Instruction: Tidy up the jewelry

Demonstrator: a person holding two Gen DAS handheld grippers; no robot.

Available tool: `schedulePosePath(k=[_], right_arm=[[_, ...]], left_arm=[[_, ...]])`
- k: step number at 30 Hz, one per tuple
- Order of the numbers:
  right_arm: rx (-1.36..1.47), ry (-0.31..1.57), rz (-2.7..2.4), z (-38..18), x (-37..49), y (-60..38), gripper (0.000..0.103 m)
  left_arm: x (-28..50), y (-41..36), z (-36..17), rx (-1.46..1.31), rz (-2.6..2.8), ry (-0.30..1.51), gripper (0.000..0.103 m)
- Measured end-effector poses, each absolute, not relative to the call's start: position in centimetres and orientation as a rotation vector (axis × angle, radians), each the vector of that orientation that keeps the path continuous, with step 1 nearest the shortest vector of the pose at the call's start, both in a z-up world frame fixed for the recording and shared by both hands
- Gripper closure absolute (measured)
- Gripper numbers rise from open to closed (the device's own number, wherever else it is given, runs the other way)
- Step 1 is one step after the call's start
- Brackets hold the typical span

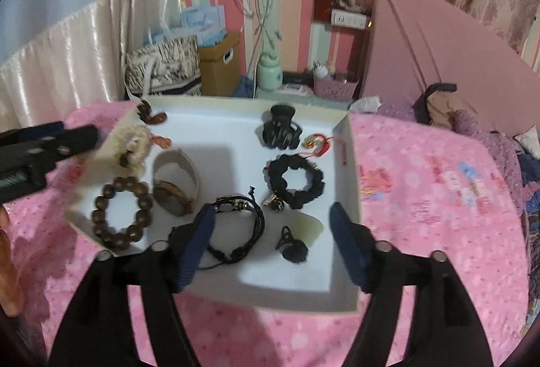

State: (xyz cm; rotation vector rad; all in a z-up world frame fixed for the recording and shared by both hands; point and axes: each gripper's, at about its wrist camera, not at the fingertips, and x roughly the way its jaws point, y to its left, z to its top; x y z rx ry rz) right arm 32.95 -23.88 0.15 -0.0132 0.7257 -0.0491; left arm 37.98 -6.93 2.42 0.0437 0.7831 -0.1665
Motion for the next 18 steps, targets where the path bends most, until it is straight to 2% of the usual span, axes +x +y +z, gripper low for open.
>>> schedulePosePath(k=[2,4,9,18], right_arm=[[-0.006,0.695,-0.047,1.4,30.7,-23.7,0.018],[0.004,0.669,-0.041,2.2,28.3,-23.5,0.017],[0.028,0.597,-0.054,3.6,21.7,-22.7,0.006],[0.063,0.520,-0.071,3.8,12.3,-21.1,0.005]], left_arm=[[34.9,-5.5,4.1,0.056,-0.129,0.725,0.009],[32.1,-4.5,5.1,0.062,-0.101,0.676,0.003],[25.3,-2.4,6.5,0.059,-0.070,0.606,0.003],[14.6,-1.9,5.9,0.047,-0.078,0.527,0.003]])
